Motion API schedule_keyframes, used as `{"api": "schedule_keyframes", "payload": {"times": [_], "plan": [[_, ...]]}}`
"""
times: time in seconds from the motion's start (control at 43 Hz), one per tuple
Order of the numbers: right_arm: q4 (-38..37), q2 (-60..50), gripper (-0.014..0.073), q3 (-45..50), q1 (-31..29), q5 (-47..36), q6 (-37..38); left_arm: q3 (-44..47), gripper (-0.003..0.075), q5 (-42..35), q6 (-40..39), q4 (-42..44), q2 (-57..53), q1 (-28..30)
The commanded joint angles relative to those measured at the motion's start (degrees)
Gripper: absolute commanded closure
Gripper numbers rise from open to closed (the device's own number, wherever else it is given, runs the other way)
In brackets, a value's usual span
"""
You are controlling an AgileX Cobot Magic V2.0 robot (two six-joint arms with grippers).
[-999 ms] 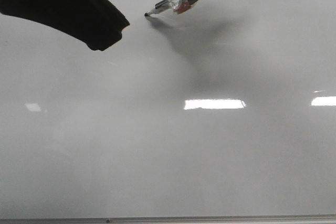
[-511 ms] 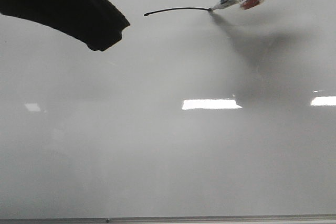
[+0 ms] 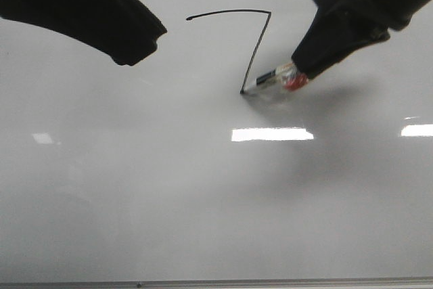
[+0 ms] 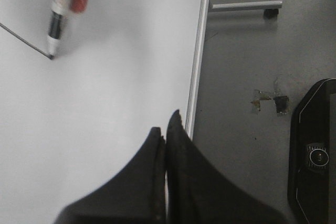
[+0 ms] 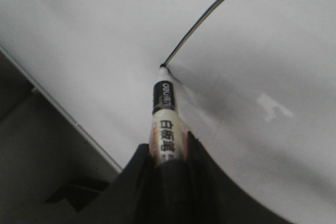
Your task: Write number 7 on whiteboard
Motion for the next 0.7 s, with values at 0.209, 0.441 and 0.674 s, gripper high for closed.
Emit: {"api": "schedule_keyframes", "payload": {"times": [0.209,0.441,0.674], "plan": [[0.59,-3.14,0.0652,-0.49,3.94,0.72,-0.53,-1.89,0.0741,-3.36,-0.57,-1.19,-1.17,-0.21],[-5.12,-15.82,0.0652,-0.49,6.5,10.94,-4.08,-2.02,0.0665,-2.06,-0.57,-1.69,-1.17,-0.21],[-8.78,-19.49,0.0652,-0.7,13.25,11.46,-4.2,-2.24,0.0188,-1.63,-0.57,-1.69,-1.17,-0.21]]}}
